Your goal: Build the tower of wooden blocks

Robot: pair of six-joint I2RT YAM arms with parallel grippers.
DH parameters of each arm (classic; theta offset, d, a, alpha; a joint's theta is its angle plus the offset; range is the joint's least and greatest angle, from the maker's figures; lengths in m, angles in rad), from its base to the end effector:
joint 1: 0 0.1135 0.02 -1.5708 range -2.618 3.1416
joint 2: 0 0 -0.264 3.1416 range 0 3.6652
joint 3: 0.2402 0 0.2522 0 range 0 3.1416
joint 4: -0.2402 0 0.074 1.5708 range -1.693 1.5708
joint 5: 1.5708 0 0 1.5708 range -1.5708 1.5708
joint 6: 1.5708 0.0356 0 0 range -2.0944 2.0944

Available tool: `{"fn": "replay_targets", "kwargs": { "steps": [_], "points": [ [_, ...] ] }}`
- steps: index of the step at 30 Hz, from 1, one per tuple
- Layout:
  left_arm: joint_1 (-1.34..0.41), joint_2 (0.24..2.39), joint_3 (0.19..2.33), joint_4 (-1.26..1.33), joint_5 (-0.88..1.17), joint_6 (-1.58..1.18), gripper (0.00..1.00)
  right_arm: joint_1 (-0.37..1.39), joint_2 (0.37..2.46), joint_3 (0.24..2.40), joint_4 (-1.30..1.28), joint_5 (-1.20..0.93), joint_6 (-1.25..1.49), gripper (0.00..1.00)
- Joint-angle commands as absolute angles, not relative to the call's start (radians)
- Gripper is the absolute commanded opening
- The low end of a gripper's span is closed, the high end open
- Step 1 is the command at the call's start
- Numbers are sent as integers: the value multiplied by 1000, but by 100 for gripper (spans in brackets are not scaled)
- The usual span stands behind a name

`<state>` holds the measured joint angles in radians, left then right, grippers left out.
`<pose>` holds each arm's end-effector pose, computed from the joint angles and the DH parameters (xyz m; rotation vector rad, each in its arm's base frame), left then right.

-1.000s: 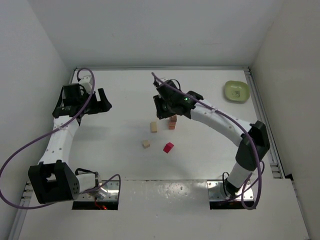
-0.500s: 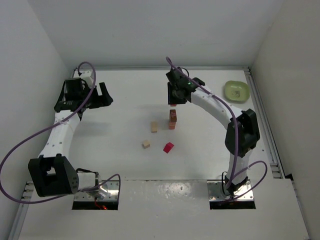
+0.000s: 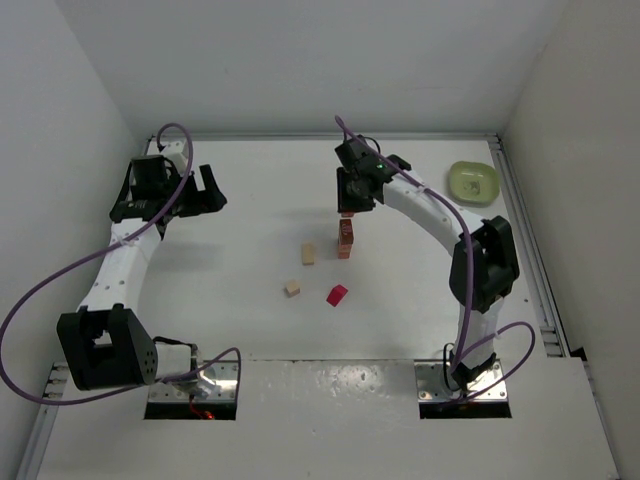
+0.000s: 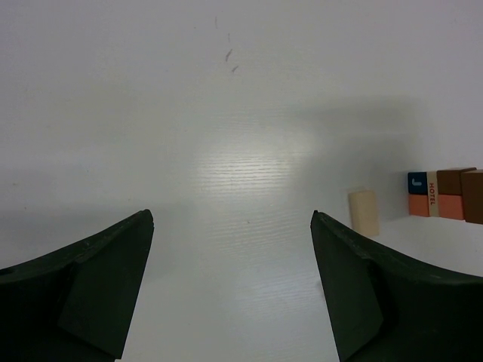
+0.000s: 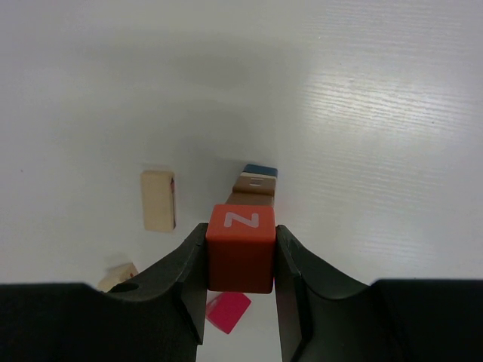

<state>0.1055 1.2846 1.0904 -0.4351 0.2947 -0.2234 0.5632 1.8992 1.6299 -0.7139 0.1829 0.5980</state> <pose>0.2843 0.0197 0.3148 -0.1953 2.1870 -0.3901 0.3566 0.2175 0.2653 0.1149 2.5424 0.2271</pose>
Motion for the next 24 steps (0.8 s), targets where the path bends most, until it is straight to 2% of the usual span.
{"fn": "replay_targets", "kwargs": {
  "steps": [1, 17, 24],
  "points": [
    [98, 1284, 1129, -405, 291, -239, 91, 558, 1891, 1629, -712, 149, 604, 4],
    [98, 1284, 1120, -405, 291, -249, 92, 557, 1898, 1605, -729, 124, 613, 6],
    [98, 1284, 1120, -405, 310, -249, 93, 557, 1905, 1606, -730, 120, 603, 10]
  ]
}}
